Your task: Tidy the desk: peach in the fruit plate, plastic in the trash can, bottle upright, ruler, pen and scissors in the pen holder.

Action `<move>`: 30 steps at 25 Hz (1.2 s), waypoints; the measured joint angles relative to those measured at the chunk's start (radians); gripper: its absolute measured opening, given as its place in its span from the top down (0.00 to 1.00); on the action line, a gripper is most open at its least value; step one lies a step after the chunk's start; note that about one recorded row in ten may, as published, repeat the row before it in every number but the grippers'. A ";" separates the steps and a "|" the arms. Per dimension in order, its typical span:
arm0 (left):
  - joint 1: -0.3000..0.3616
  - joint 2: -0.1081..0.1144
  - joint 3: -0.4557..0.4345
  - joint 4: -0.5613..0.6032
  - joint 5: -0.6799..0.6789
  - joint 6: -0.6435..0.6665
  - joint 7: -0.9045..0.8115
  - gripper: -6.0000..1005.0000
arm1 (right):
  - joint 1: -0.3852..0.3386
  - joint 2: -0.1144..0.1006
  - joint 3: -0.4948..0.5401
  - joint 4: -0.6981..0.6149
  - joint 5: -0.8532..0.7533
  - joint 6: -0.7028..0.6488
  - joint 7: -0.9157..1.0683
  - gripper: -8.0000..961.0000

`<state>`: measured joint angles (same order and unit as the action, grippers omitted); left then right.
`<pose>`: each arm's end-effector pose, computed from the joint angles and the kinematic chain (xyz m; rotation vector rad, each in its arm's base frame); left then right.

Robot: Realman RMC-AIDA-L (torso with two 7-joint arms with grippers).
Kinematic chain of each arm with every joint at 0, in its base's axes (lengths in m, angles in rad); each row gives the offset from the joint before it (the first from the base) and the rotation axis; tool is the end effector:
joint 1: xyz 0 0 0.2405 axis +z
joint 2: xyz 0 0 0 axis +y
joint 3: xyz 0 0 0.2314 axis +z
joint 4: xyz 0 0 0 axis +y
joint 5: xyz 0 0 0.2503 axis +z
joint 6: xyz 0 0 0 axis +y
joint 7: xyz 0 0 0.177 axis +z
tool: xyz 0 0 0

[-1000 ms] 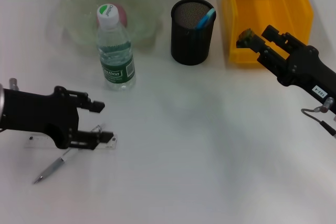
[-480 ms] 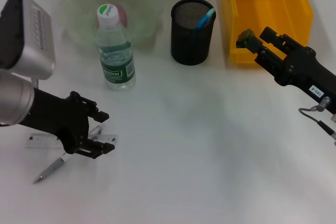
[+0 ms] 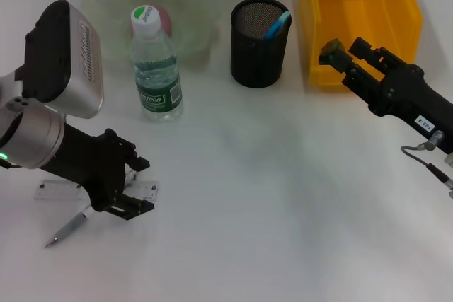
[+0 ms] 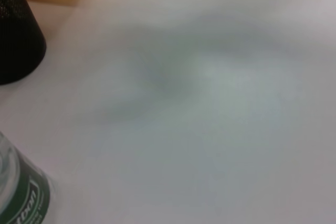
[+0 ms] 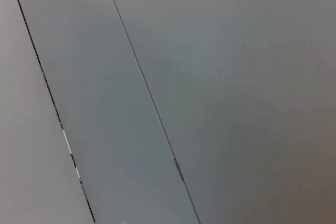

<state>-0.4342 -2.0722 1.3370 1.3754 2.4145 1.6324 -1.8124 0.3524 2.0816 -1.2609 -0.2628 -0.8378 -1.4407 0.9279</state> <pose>-0.1983 0.3463 -0.0130 -3.0028 -0.1774 0.4375 0.2750 0.3306 -0.0460 -2.1150 0.7202 1.2139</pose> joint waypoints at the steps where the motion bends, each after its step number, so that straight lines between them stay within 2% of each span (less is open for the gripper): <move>1: 0.000 0.000 0.002 -0.001 0.000 -0.004 0.002 0.31 | 0.002 0.000 0.000 0.003 0.001 0.000 0.000 0.43; 14: -0.009 -0.002 0.084 -0.005 0.042 -0.064 -0.008 0.31 | 0.032 0.001 0.000 0.018 0.003 0.018 0.000 0.43; 22: -0.032 -0.002 0.132 -0.055 0.087 -0.093 -0.035 0.32 | 0.035 0.002 0.000 0.019 0.004 0.024 0.001 0.43; 30: -0.035 -0.002 0.140 -0.053 0.107 -0.109 -0.044 0.32 | 0.043 0.002 0.000 0.019 0.005 0.024 0.004 0.43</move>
<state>-0.4697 -2.0739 1.4766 1.3221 2.5219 1.5231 -1.8561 0.3956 2.0831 -1.2609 -0.2439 -0.8329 -1.4165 0.9322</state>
